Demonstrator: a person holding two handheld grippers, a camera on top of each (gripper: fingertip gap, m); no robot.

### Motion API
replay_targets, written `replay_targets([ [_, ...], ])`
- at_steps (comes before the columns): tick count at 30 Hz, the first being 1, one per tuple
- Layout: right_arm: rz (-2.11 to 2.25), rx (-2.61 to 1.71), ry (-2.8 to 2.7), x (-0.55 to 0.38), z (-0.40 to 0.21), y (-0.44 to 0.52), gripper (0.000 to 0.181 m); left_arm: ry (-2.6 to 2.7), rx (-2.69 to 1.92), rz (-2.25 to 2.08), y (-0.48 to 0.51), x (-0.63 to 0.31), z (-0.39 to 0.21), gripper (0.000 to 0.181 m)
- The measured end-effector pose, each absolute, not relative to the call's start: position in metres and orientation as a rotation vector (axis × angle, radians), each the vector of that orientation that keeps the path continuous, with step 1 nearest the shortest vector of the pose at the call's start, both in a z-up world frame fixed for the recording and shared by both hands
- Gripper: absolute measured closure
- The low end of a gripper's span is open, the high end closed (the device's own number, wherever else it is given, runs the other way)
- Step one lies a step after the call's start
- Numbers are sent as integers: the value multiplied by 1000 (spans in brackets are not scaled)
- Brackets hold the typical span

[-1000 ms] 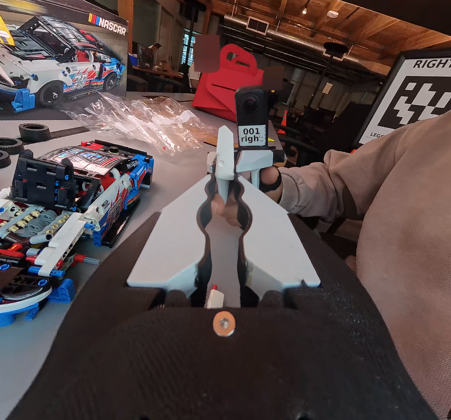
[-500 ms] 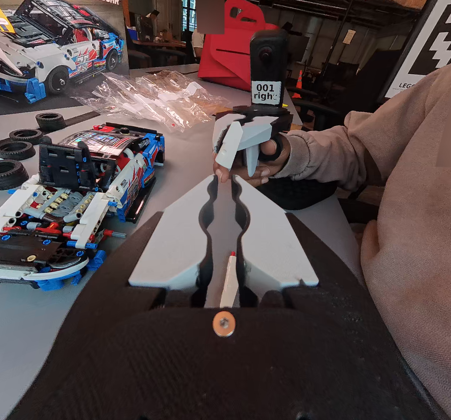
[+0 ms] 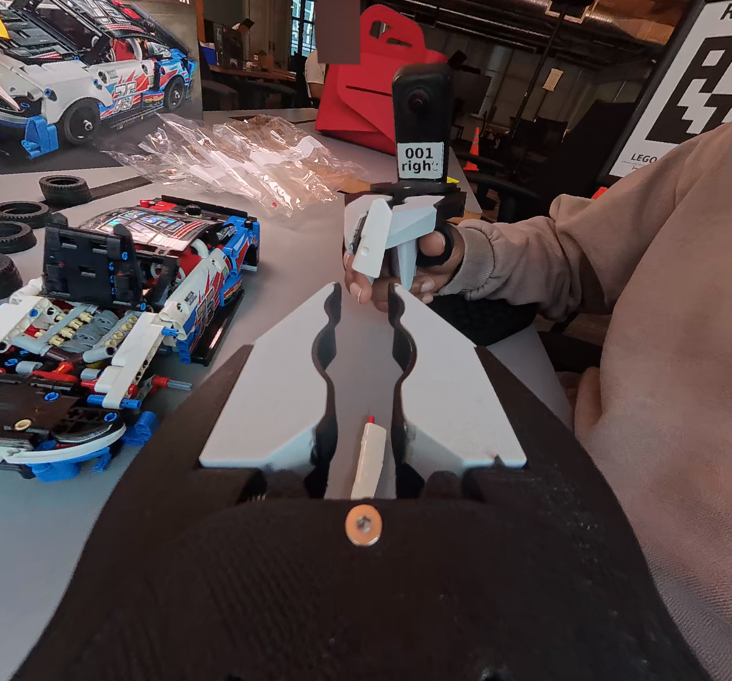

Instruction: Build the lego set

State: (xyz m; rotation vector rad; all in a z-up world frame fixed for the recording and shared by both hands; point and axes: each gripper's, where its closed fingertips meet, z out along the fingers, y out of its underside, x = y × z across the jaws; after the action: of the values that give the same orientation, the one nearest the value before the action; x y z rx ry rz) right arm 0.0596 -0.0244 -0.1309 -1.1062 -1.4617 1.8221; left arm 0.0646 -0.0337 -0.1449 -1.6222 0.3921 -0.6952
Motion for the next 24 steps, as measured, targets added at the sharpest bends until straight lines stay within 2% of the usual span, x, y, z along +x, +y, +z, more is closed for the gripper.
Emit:
replay_targets([
  [4, 1905, -1100, -1461, 59, -130, -36, 181, 418, -1635, -624, -29, 71, -146, 153],
  [6, 1907, -1095, -1479, 58, -132, -40, 181, 454, -1630, -599, -30, 76, -145, 159],
  [7, 1895, -1089, -1483, 58, -132, -40, 181, 474, -1629, -583, -31, 77, -145, 168],
  [11, 1810, -1084, -1548, 61, -137, -36, 180, 558, -1672, -424, -34, 71, -149, 168],
  [15, 1612, -978, -1736, 70, -149, -35, 157, 745, -1814, -88, -36, 56, -179, 168],
  [19, 1234, -879, -1946, 67, -187, -37, 157, 960, -1899, 174, -37, 50, -212, 168],
  [23, 1154, -855, -2050, 66, -207, -55, 158, 1049, -1916, 174, -41, 60, -227, 168],
  [24, 1113, -852, -2059, 64, -211, -55, 165, 1053, -1908, 164, -41, 63, -227, 168],
])
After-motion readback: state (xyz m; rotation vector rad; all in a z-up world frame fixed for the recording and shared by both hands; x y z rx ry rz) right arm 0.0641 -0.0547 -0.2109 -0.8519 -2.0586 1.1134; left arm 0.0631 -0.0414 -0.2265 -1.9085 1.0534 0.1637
